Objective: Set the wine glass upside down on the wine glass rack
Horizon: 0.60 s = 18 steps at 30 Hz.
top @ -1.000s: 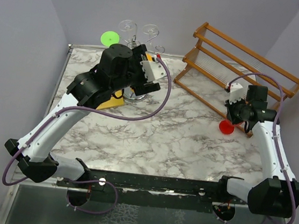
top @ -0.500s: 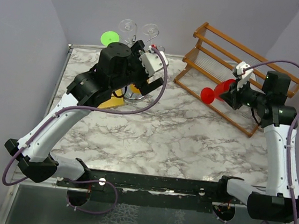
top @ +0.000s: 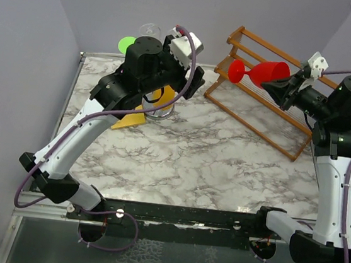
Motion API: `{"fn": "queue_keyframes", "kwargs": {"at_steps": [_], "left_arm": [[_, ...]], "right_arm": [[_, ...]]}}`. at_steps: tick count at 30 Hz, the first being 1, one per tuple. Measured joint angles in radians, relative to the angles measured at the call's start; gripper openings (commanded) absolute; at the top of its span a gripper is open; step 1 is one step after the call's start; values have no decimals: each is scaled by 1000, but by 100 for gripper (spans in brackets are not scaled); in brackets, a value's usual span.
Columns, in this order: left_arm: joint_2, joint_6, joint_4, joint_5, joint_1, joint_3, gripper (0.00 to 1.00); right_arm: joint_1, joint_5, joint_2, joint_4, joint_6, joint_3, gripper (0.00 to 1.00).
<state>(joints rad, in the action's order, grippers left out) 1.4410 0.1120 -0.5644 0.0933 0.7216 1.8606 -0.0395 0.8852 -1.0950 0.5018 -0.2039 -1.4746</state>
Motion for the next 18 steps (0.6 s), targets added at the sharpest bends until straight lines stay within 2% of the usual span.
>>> {"fn": "queue_keyframes", "kwargs": {"at_steps": [9,18], "left_arm": [[32,-237,68,102,-42,1,82],[100,-425,179,187,-77,8,75]], "right_arm": [[0,56,-31,-156,175,-13,2],[0,94,-50,-249,345,-23,2]]}}
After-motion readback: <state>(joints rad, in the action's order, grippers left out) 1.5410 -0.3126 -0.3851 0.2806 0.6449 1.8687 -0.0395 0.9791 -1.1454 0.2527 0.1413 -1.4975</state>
